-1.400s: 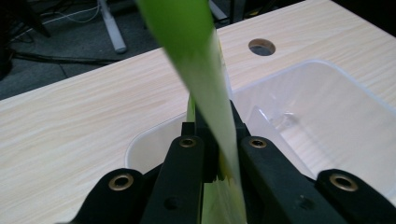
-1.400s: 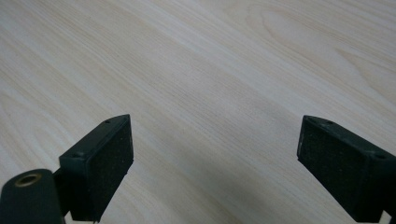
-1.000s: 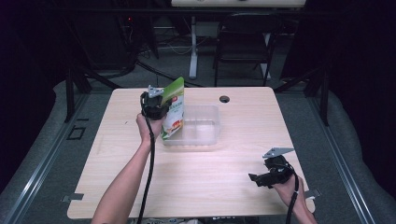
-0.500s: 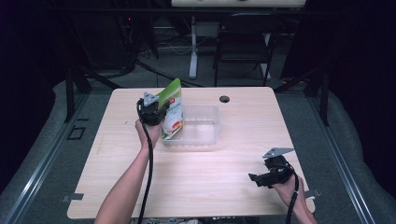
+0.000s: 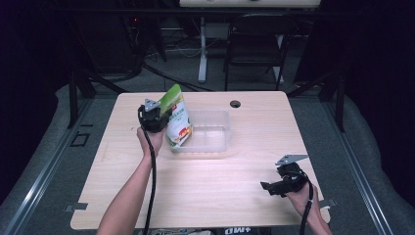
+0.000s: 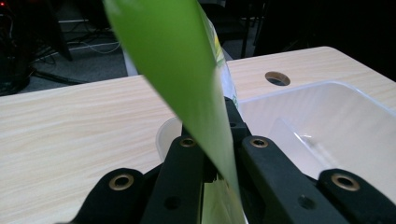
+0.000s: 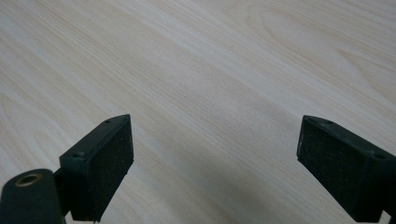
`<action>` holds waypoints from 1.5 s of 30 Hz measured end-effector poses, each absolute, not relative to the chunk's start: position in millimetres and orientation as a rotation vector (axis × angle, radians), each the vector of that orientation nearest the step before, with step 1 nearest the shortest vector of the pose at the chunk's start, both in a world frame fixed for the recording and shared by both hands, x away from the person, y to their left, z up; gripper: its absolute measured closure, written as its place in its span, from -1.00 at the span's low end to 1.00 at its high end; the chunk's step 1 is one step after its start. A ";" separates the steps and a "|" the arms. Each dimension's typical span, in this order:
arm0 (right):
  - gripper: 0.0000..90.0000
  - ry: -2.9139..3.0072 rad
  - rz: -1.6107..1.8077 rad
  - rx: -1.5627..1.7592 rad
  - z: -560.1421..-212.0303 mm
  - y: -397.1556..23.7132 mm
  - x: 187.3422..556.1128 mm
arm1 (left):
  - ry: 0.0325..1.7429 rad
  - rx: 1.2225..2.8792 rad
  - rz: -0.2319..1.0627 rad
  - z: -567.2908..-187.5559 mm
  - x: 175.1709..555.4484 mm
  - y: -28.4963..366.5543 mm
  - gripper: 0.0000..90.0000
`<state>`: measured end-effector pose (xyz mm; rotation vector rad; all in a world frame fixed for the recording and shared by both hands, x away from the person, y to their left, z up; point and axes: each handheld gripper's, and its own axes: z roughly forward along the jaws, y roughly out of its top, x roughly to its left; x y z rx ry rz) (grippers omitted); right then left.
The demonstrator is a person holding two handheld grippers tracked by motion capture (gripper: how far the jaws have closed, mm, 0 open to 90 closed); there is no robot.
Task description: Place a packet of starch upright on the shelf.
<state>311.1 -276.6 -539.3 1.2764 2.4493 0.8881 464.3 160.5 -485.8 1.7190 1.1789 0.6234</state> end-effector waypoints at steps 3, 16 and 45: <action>-0.77 2.452 0.882 1.266 -538.9 -275.9 310.8 | 1.178 1.728 0.631 -485.5 464.5 160.4 0.99; -0.77 2.443 0.878 1.273 -537.8 -276.9 306.1 | 1.188 1.732 0.635 -484.6 466.2 160.1 0.96; -0.77 2.445 0.853 1.277 -537.1 -278.0 301.9 | 1.113 1.926 0.645 -430.4 370.9 194.6 -0.77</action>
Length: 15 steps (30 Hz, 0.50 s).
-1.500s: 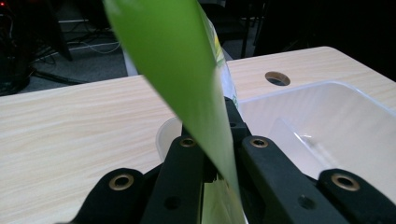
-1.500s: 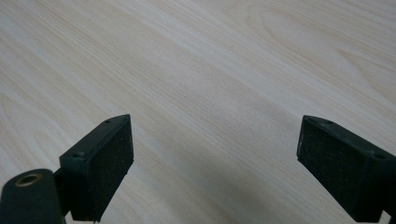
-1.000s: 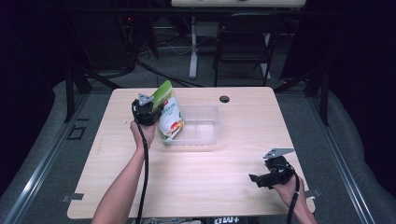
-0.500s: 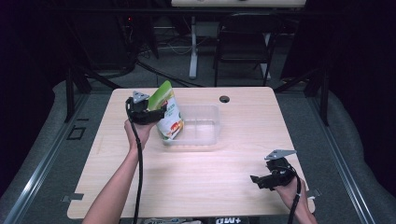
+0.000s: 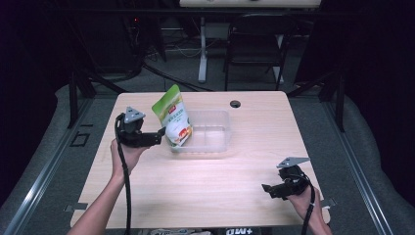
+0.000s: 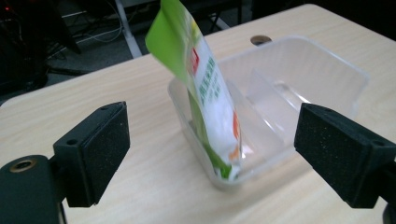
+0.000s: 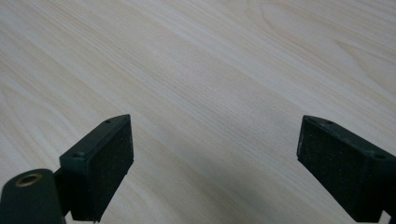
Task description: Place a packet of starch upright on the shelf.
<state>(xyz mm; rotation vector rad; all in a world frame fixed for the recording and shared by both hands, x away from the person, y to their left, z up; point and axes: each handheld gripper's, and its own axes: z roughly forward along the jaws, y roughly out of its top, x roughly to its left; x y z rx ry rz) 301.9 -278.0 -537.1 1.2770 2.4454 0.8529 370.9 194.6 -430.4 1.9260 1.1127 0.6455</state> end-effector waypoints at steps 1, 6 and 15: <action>-0.77 2.447 0.856 1.278 -537.4 -277.8 301.9 | 1.112 1.935 0.637 -431.4 365.2 196.3 -0.78; -0.77 2.442 0.854 1.275 -538.2 -276.4 302.0 | 1.118 1.974 0.629 -439.2 338.8 206.2 -0.80; -0.77 2.445 0.850 1.274 -538.5 -275.8 301.6 | 1.168 2.023 0.599 -468.2 302.5 222.6 -0.82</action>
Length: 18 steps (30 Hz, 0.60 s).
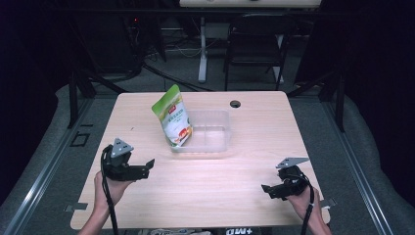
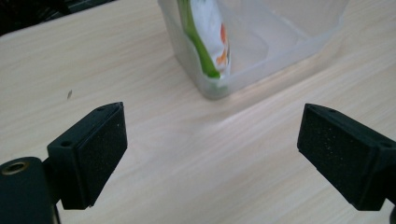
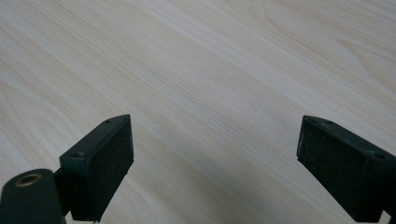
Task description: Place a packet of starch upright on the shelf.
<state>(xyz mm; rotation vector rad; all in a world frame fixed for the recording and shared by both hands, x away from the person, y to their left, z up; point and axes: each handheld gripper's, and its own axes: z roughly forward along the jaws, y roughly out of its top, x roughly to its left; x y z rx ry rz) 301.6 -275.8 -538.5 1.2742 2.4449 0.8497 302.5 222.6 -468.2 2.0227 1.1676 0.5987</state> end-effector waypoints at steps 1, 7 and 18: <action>-0.77 2.445 0.850 1.273 -538.6 -275.6 301.6 | 1.178 2.023 0.600 -471.7 300.2 224.2 -0.82; -0.77 2.454 0.840 1.269 -539.2 -274.8 301.8 | 1.214 2.052 0.571 -494.2 292.4 230.7 -0.82; -0.77 2.456 0.837 1.266 -540.2 -273.9 301.0 | 1.198 2.062 0.544 -517.8 296.3 235.3 -0.89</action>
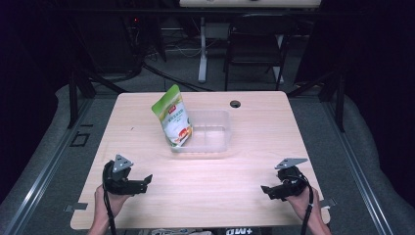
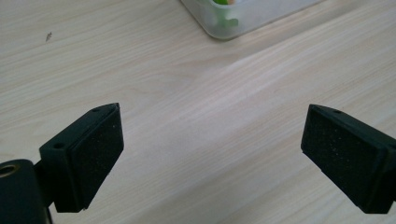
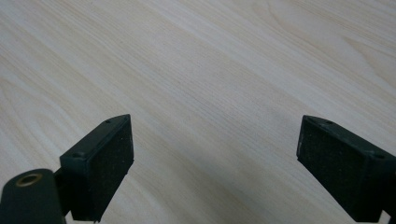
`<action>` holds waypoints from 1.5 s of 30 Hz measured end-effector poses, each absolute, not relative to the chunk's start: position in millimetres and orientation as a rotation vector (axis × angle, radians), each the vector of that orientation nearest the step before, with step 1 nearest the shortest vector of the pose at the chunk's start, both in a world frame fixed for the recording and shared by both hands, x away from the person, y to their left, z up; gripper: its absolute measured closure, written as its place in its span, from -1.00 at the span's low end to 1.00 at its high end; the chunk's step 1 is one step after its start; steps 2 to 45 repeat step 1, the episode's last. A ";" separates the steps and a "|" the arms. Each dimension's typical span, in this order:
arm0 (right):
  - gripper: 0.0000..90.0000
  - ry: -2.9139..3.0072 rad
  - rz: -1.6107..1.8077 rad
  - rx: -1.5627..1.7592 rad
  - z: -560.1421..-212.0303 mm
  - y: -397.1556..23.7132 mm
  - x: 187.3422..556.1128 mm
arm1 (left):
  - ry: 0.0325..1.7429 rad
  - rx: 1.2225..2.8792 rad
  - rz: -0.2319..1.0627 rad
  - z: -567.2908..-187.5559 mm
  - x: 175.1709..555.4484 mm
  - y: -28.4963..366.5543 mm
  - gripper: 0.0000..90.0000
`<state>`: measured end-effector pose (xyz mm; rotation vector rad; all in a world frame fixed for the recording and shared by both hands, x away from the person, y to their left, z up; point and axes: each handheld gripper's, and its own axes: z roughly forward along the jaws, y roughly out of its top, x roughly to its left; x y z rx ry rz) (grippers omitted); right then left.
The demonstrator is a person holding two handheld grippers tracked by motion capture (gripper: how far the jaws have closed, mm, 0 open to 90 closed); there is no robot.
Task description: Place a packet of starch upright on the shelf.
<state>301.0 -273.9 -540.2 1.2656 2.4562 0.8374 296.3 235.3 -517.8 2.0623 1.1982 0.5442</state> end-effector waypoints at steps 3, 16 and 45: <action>-0.77 2.456 0.837 1.265 -540.3 -273.9 301.0 | 1.205 2.057 0.542 -518.4 297.5 235.6 -0.91; -0.77 2.456 0.837 1.265 -540.3 -273.9 301.0 | 1.205 2.057 0.542 -518.4 297.5 235.6 -0.91; -0.77 2.456 0.837 1.265 -540.3 -273.9 301.0 | 1.205 2.057 0.542 -518.4 297.5 235.6 -0.91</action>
